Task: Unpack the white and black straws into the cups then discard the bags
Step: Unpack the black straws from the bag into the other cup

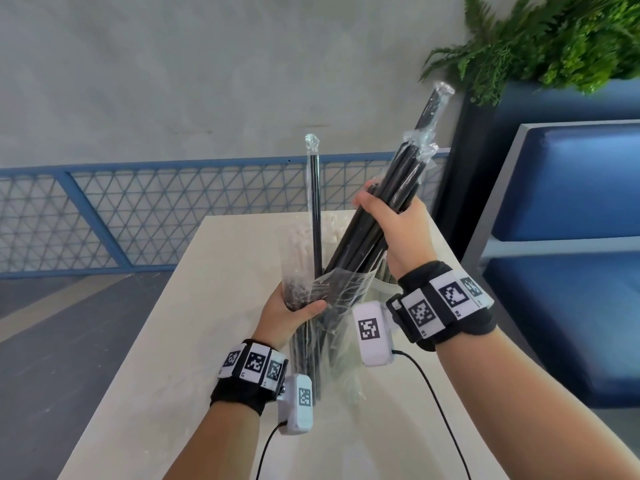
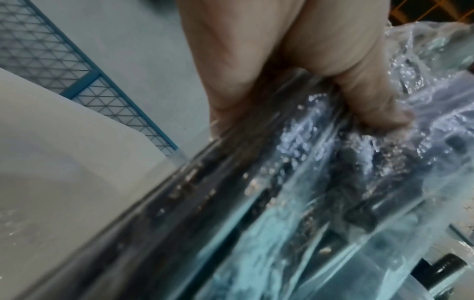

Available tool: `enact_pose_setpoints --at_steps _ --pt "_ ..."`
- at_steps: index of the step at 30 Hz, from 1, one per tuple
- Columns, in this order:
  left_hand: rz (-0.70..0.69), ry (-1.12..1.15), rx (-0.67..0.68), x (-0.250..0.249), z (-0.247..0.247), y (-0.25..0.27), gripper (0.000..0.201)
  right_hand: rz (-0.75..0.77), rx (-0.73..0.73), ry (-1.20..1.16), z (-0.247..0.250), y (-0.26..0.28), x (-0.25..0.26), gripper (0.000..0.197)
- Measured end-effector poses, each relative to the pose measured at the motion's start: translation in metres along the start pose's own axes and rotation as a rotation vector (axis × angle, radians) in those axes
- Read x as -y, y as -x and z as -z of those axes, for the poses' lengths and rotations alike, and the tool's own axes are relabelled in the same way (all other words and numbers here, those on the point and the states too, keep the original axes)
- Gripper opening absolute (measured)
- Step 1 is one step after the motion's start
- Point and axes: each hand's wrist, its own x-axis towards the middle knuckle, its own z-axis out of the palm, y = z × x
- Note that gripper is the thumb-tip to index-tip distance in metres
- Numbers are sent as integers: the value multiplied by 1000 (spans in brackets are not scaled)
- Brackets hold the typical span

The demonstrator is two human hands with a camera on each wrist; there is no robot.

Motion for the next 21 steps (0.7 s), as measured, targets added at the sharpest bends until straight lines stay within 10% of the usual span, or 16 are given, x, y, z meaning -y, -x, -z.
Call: enact_pose_setpoints --at_steps 21 --pt "-80 26 31 -9 7 -12 32 -120 41 -121 5 -15 0 9"
